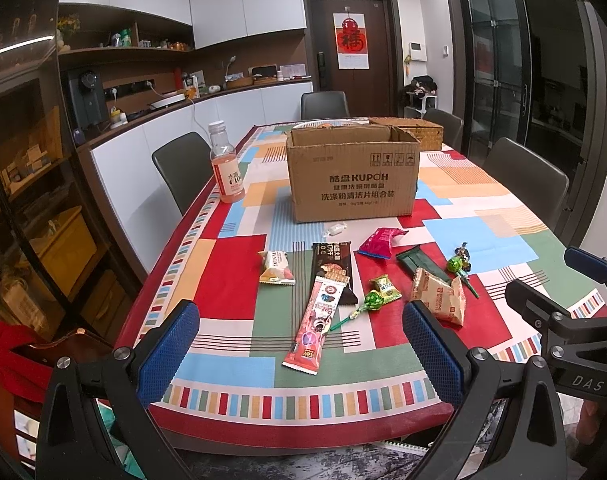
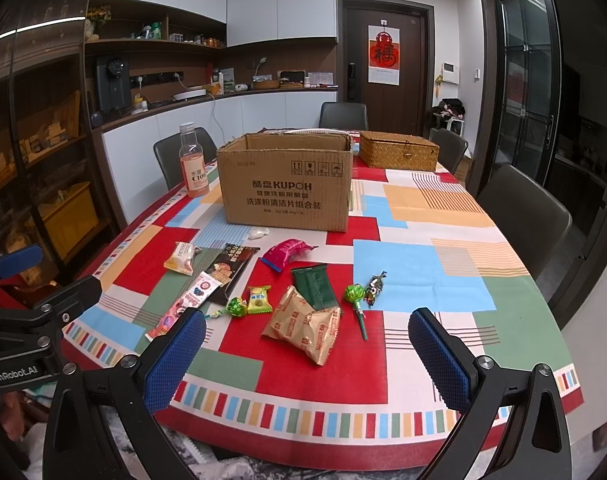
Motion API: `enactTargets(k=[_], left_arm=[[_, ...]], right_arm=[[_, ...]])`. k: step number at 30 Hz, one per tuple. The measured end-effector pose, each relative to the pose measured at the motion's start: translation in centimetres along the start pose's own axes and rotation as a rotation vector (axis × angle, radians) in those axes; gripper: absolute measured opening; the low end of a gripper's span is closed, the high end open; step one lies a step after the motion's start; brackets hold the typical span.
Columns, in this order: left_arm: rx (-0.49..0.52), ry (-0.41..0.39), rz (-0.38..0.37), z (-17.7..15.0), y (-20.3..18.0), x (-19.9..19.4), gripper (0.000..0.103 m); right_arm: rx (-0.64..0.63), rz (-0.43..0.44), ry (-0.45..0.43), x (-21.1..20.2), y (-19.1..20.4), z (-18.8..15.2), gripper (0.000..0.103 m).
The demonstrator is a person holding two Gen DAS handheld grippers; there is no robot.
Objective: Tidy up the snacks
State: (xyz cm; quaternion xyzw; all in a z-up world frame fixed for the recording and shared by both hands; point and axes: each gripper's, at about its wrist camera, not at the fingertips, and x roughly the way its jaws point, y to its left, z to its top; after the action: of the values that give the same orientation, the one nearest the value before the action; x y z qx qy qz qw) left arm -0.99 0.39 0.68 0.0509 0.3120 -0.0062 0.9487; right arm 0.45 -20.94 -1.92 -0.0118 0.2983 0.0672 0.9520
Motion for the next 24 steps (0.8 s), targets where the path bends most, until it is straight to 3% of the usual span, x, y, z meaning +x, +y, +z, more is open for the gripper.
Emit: enactTargets(k=[24], left_arm=[[0.000,0.001,0.001,-0.03,0.14,0.10,0.103]], right_arm=[[0.000,0.000,0.003,0.09,-0.01,0.04,0.103]])
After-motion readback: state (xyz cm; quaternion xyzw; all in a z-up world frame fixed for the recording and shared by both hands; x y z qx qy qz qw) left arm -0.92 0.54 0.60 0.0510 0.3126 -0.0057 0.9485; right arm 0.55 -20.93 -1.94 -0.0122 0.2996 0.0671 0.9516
